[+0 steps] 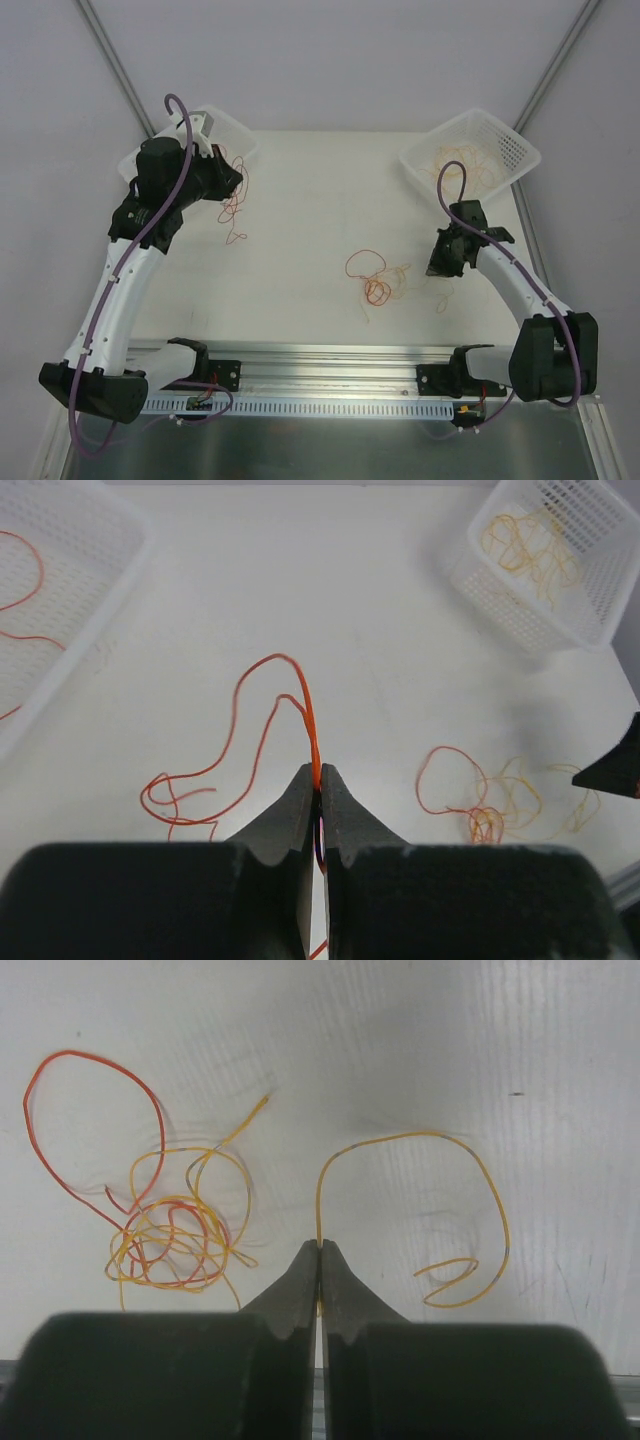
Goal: Untangle the cables
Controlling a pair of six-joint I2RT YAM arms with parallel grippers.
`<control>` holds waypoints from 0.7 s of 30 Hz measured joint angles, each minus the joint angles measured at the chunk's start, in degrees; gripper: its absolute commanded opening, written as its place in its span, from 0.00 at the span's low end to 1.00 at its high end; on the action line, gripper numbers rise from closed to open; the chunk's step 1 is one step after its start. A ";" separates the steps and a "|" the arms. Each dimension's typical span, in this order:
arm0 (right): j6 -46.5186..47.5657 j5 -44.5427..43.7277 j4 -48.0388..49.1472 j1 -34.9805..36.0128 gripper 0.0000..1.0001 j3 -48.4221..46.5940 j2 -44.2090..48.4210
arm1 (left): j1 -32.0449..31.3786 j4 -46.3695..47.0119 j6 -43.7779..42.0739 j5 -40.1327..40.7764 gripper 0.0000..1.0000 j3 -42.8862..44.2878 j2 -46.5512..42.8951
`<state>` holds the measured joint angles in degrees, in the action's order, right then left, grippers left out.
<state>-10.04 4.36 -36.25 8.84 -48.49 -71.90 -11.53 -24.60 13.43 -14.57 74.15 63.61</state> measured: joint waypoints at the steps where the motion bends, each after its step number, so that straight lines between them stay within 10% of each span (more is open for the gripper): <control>1: -0.22 -0.35 -0.42 -0.59 0.00 0.17 -0.24 | 0.02 -1.27 -0.81 1.16 0.00 1.27 0.00; 12: 0.20 1.57 -1.03 2.54 0.75 -1.57 -2.32 | 0.02 -8.87 -3.80 0.59 0.00 5.77 2.73; 21: 1.92 4.26 -1.70 5.88 0.98 -2.80 6.62 | 0.61 -10.49 -2.82 -0.59 0.00 26.75 13.14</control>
<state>-8.12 8.62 -37.95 14.72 -51.29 -65.28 -10.92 -35.09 10.61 -15.16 100.90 76.75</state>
